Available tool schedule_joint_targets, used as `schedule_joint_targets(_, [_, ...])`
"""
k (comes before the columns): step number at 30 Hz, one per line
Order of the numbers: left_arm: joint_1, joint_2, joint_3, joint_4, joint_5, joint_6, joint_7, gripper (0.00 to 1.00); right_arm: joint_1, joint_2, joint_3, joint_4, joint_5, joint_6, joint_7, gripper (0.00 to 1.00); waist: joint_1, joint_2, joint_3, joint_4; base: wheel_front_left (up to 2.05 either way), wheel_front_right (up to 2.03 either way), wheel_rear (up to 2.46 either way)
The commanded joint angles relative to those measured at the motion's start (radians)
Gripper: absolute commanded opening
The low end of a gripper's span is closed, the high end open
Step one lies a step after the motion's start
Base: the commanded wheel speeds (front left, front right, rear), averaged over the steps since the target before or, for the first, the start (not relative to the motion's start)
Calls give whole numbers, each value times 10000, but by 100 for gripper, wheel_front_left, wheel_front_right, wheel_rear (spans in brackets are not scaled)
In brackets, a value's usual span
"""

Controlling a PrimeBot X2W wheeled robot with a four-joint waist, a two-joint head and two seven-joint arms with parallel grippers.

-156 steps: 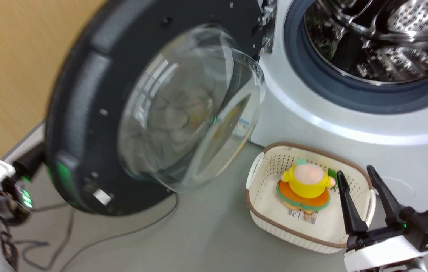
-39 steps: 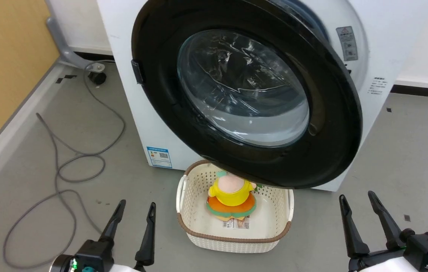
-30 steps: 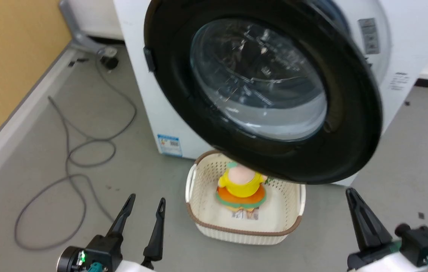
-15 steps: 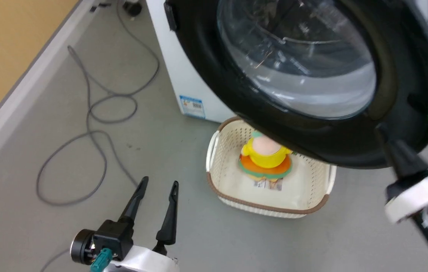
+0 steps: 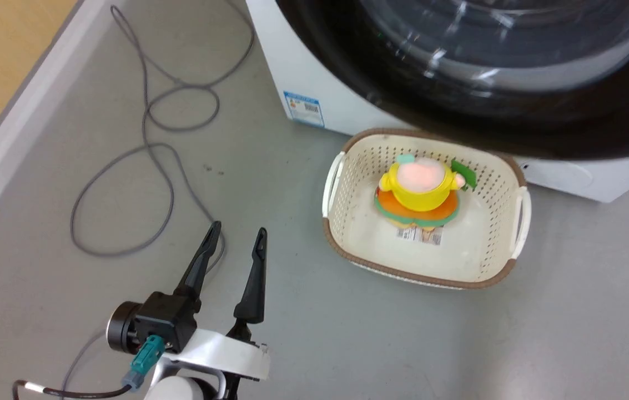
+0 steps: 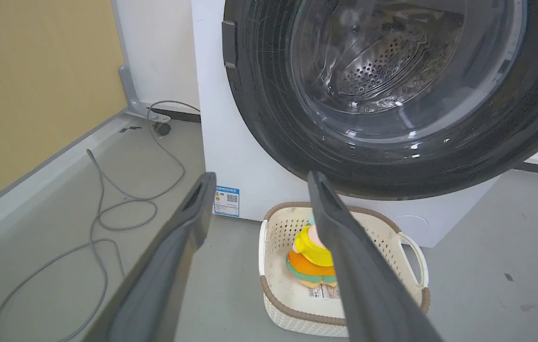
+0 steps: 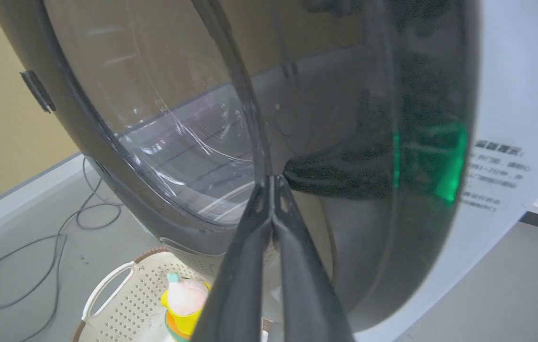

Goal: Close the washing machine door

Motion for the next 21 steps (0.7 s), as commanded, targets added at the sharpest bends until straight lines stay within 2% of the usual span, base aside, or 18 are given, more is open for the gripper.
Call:
schedule_joint_targets(1, [-177,-78,45,-9,95,-59,-43,100,-389,-133,-18,197,95,-11,68,0,-1,0,177,89,0,0,0])
schedule_joint_targets(13, [-435,-420,394,65,179,-405,-43,100,-2549,-410,-417,2150,292,-11,625,0,-1,0,542,220,0,0,0])
schedule_joint_targets(21, [-337,-509,627,205,339,-529,-43,100,-2503,-186,-50,2464,399,-11,136,0,-1,0,109,1,0,0,0])
